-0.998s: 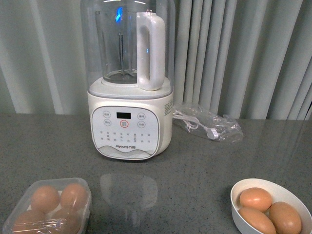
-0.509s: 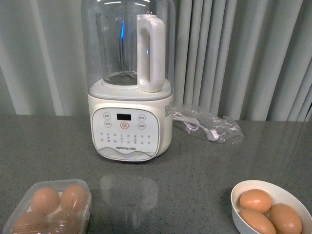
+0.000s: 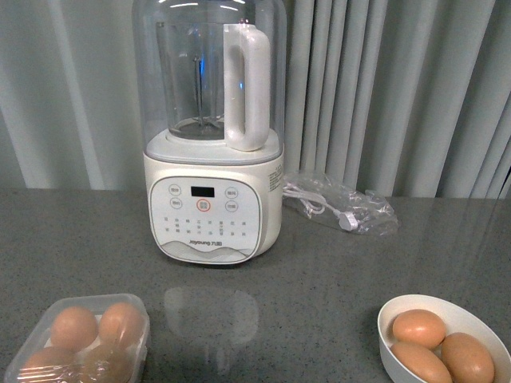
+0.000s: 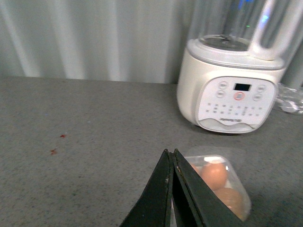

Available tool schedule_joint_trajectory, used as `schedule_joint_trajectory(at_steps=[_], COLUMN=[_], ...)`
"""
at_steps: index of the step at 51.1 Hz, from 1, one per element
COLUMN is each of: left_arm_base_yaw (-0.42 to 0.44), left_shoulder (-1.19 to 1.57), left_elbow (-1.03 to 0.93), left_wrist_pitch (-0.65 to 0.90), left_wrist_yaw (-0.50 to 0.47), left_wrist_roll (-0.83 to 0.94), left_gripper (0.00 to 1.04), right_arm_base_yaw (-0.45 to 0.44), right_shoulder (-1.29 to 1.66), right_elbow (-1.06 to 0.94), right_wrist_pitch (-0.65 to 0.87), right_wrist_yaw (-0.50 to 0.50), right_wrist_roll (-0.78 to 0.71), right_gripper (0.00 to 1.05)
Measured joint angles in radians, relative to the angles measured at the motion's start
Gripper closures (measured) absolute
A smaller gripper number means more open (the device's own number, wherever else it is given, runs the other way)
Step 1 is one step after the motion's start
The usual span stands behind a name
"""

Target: Put egg into box

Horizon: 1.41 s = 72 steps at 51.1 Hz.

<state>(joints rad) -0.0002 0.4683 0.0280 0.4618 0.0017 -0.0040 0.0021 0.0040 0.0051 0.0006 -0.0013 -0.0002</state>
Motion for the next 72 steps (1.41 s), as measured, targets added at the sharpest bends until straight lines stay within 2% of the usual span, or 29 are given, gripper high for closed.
schedule_joint_trajectory(at_steps=[23,42,48,65,69,72], left_arm_base_yaw=[0.000,0.000,0.000,0.000,0.000,0.000], left_shoulder=[-0.203,-0.293,-0.421,-0.464,-0.464,-0.464], left_elbow=[0.000,0.000,0.000,0.000,0.000,0.000], left_wrist_pitch=[-0.191,-0.283,-0.445,-0.461,-0.461,-0.461], left_wrist_yaw=[-0.002,-0.002,-0.002,-0.002,-0.002,-0.002], left_wrist_roll=[0.000,0.000,0.000,0.000,-0.001,-0.001], left_gripper=[1.01,1.01,1.01,1.01,0.92,0.81], right_arm_base_yaw=[0.000,0.000,0.000,0.000,0.000,0.000], right_shoulder=[0.000,0.000,0.000,0.000,0.000,0.000], right_elbow=[0.000,0.000,0.000,0.000,0.000,0.000], right_wrist_pitch=[0.000,0.000,0.000,0.000,0.000,0.000], right_wrist_yaw=[0.000,0.000,0.000,0.000,0.000,0.000], right_wrist_roll=[0.000,0.000,0.000,0.000,0.000,0.000], right_gripper=[0.07,0.07,0.07,0.07,0.07,0.07])
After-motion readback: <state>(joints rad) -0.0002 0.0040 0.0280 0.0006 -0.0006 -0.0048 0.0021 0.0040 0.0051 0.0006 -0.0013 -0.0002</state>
